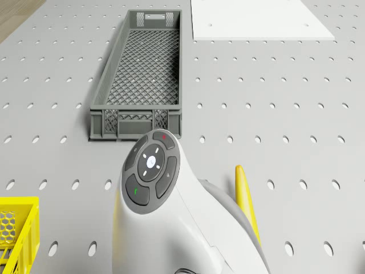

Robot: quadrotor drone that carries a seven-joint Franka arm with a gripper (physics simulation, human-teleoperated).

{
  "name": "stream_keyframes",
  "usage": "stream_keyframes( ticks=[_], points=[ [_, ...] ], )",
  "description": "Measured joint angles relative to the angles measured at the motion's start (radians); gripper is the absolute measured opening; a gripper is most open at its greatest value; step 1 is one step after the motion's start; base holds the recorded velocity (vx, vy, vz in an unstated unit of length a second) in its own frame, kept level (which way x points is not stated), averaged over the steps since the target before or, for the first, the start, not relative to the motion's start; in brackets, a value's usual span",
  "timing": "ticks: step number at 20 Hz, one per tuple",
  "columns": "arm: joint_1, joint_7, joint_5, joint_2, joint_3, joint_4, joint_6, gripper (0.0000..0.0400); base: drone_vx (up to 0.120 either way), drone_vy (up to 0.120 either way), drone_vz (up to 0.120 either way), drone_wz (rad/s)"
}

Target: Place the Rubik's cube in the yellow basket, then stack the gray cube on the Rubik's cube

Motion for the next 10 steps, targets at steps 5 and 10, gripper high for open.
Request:
stream_keyframes(
  ticks=[5,10],
  points=[
    [-0.019,0.011,-0.038,0.006,-0.038,0.014,0.010,0.0400,0.000,0.000,0.000,0.000],
    [-0.037,0.020,-0.074,0.015,-0.075,0.028,0.019,0.0400,0.000,0.000,0.000,0.000]
  ],
)
